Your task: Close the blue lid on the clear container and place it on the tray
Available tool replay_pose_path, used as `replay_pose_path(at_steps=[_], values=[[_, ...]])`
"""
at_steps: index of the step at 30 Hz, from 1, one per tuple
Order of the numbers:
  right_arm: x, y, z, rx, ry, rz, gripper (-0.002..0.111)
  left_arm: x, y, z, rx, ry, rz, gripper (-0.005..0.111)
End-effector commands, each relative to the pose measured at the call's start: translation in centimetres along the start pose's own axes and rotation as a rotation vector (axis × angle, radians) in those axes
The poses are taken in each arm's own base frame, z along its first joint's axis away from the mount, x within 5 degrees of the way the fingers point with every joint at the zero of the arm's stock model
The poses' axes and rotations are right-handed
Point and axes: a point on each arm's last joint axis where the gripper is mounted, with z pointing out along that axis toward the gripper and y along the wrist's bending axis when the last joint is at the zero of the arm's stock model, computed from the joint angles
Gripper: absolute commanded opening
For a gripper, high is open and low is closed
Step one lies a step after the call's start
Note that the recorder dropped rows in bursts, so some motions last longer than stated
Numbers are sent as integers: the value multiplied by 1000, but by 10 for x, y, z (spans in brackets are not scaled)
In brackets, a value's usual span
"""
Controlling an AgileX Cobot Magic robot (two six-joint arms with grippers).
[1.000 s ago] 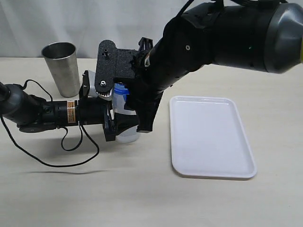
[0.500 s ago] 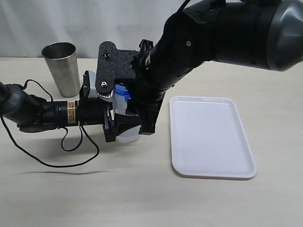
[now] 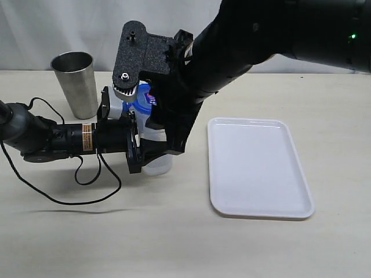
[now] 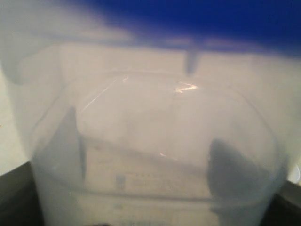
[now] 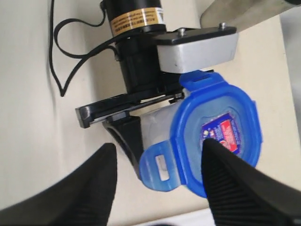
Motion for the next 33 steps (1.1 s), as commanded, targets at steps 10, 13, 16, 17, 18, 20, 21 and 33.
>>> replay_pose_path(at_steps=[10,13,16,17,18,20,21,33], values=[[9,-4,27,32,83,-99,45,4,1,0,-14,29,-11,0],[12,-4,32,35,106,-120,45,4,1,0,-14,29,-11,0],[14,-3,38,24,118,-123,45,4,1,0,-14,29,-11,0],[14,-2,40,19,120,-127,45,4,1,0,-14,29,-11,0],[14,-2,42,16,123,-132,45,4,1,0,-14,29,-11,0],[15,-1,46,8,130,-132,43,4,1,0,-14,29,-11,0],[16,0,49,4,135,-134,42,4,1,0,-14,29,-11,0],[27,8,75,-59,203,-148,26,5,1,0,-12,30,-10,0]])
